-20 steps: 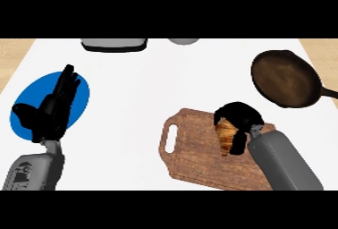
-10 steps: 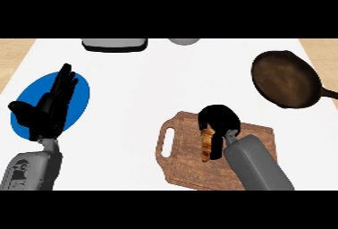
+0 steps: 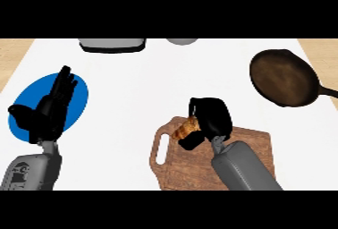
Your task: Pick the croissant from the cutting board and place it in the pan
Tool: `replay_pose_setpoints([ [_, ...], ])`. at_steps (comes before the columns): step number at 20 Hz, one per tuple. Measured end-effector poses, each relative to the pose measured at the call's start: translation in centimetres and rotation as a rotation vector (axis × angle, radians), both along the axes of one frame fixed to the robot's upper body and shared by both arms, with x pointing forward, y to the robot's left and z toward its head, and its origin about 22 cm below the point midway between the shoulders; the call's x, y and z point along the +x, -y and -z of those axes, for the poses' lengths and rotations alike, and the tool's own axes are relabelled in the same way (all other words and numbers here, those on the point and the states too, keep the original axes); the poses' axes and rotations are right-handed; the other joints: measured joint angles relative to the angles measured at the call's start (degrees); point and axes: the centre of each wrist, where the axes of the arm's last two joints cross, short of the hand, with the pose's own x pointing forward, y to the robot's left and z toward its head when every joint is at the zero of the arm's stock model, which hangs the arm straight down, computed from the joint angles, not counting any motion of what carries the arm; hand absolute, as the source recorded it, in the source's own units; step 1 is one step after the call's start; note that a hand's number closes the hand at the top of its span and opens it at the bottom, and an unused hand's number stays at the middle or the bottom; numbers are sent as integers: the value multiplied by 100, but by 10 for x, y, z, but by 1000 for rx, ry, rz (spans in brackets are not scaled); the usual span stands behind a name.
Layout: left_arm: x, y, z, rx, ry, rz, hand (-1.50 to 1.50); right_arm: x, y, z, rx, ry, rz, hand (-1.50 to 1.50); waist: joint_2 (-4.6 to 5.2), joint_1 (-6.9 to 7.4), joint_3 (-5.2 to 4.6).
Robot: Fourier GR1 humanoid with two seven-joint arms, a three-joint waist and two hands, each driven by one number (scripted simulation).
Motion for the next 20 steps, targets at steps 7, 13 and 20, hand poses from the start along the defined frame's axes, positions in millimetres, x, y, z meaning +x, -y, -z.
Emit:
replay_pose_setpoints([
  [7, 3, -2, -2, -1, 1, -1, 0, -11, 12, -52, 103, 270, 113, 150, 7, -23, 1],
  [13, 2, 0, -2, -1, 2, 3, 0, 8, 54, -77, 236, 377, 222, 150, 26, 23, 3],
  [20, 4, 2, -1, -3, 8, 10, 0, 45, 135, -83, 405, 441, 340, 150, 50, 70, 7],
])
